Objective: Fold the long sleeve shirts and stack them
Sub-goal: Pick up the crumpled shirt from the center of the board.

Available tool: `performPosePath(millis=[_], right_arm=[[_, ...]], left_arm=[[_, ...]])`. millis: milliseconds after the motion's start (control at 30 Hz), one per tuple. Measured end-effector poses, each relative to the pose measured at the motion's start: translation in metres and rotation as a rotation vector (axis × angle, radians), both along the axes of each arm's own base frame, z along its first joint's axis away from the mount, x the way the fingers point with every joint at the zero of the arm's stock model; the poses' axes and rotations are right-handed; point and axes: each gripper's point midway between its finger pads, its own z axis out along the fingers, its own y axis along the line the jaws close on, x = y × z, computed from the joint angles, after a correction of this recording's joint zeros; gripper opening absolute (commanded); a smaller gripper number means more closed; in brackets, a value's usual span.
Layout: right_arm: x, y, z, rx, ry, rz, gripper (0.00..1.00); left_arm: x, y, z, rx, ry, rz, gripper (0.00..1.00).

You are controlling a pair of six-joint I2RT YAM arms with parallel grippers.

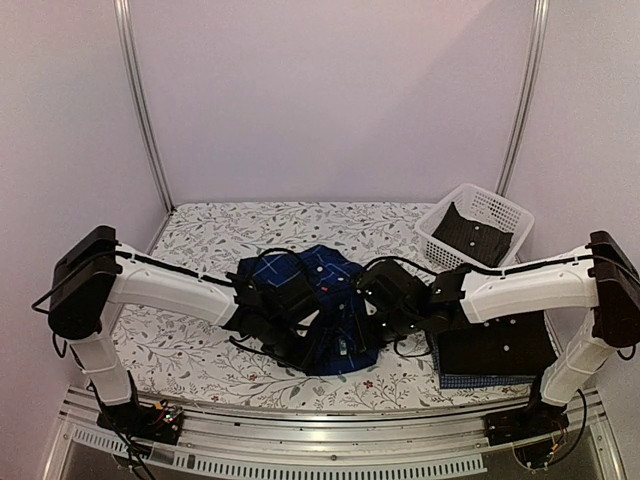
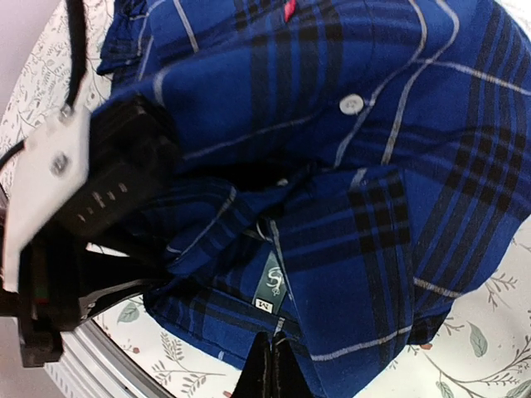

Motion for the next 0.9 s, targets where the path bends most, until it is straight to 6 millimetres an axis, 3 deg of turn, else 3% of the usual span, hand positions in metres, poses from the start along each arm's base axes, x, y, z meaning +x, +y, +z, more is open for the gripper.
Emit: performPosePath(millis=[200,333,500,600,733,900], right_arm=[[0.019,0.015,0.031,0.052,-0.061,-0.004,0.00],[0.037,0.015,0.045,0.068,-0.089,-0.023,0.00],[0.061,0.019,0.062,0.088,-0.132,-0.040,0.00],[0.071,0.024,0.075,0.104,-0.162,-0.040,0.05],[0.080,0.030,0.092,0.122,-0.206,-0.036,0.06],[0.089,0.035,0.114,0.140,-0.261,-0.037,0.00]], left_arm=[[0.006,0.002,0.015,0.001,-0.040,0.016,0.00],[0.015,-0.003,0.054,-0.067,-0.107,0.026,0.00],[0.031,-0.011,0.116,-0.200,-0.206,0.043,0.00],[0.042,-0.009,0.148,-0.268,-0.252,0.069,0.00],[0.059,0.003,0.171,-0.314,-0.291,0.113,0.00],[0.076,0.010,0.184,-0.333,-0.316,0.138,0.00]])
